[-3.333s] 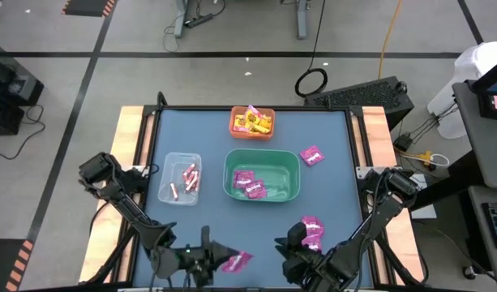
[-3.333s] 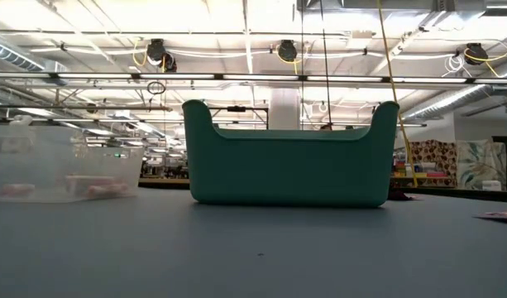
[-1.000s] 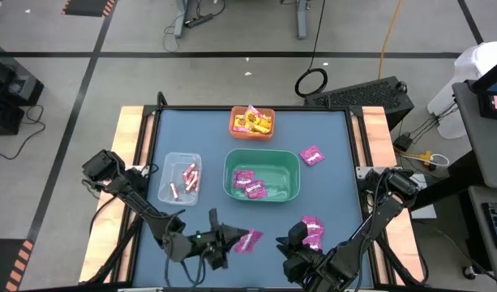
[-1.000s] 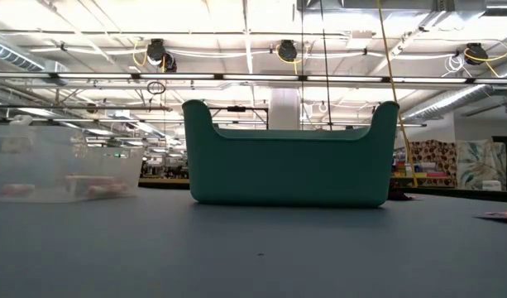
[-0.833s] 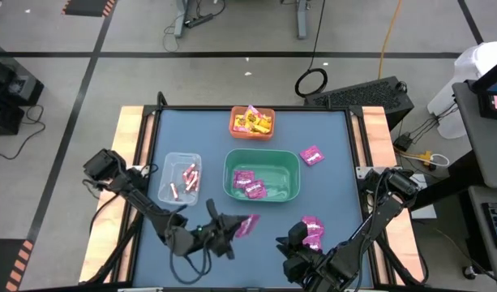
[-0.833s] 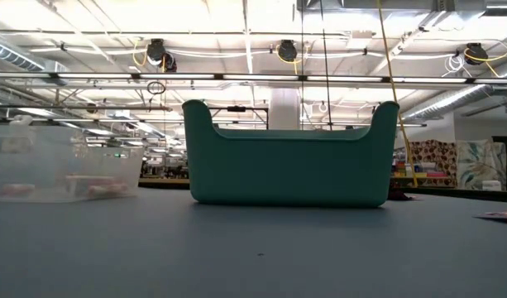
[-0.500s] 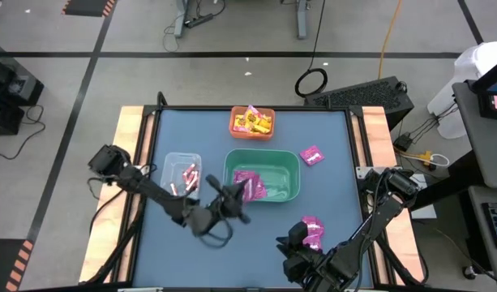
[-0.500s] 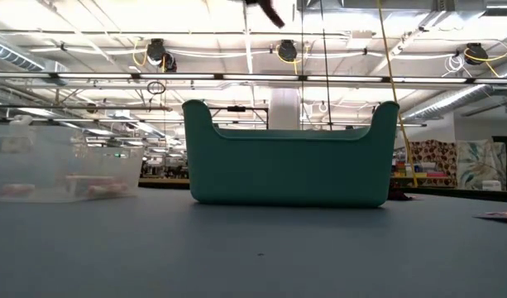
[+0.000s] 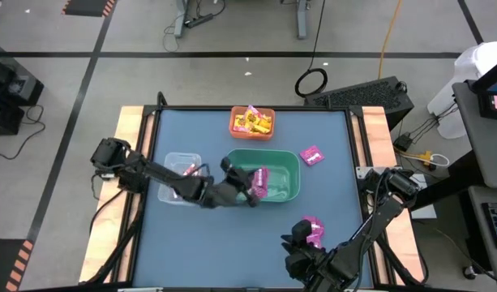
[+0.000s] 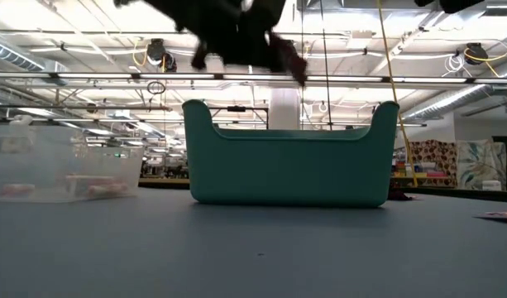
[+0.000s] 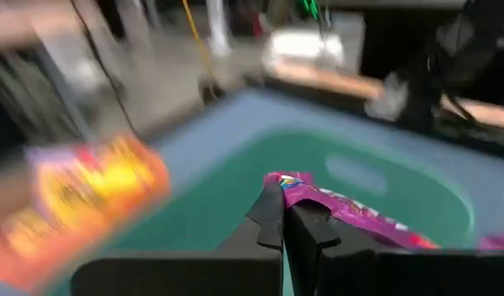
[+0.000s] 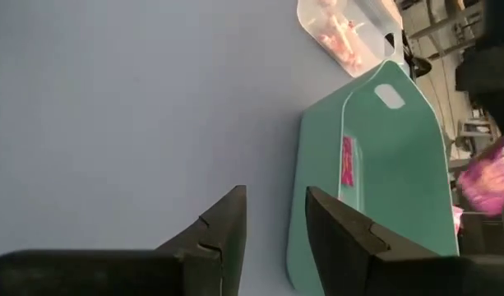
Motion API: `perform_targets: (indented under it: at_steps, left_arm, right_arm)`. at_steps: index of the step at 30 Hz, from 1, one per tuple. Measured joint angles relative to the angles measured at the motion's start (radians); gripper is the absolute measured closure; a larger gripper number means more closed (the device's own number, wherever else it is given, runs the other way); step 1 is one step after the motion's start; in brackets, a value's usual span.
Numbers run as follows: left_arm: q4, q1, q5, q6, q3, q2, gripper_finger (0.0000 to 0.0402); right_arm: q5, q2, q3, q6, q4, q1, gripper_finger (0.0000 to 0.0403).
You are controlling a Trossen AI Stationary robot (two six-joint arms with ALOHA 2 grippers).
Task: Sort candy
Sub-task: Put the purple candy into the green bin
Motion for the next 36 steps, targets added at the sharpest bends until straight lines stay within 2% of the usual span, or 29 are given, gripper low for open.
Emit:
perform_targets:
  at_steps: [3,6,9,16,36]
  left_arm:
    - [-0.152,0.065,0.15,-0.173,0.0,0.0,0.0402]
    - [-0.246,0.115,0.261,-0.251,0.0,0.0,0.0402]
    - [-0.283,0.148,0.359,-0.266,0.0,0.0,0.0402]
    - [-0.294,0.17,0.498,-0.268,0.0,0.0,0.0402]
    - [-0.355,0.163,0.496,-0.231,0.0,0.0,0.0374]
  right_arm:
    - [-0.006,-0.004,0.001,0.009,-0.001,0.014,0.0287]
    - [-0.008,-0.008,0.017,0.009,-0.009,0.036,0.0287]
    - [0.017,-0.009,0.037,0.005,-0.015,0.055,0.0287]
    - [0.039,-0.011,0.065,-0.009,-0.021,0.074,0.0287]
    - [0.039,-0.011,0.065,0.001,-0.026,0.074,0.0287]
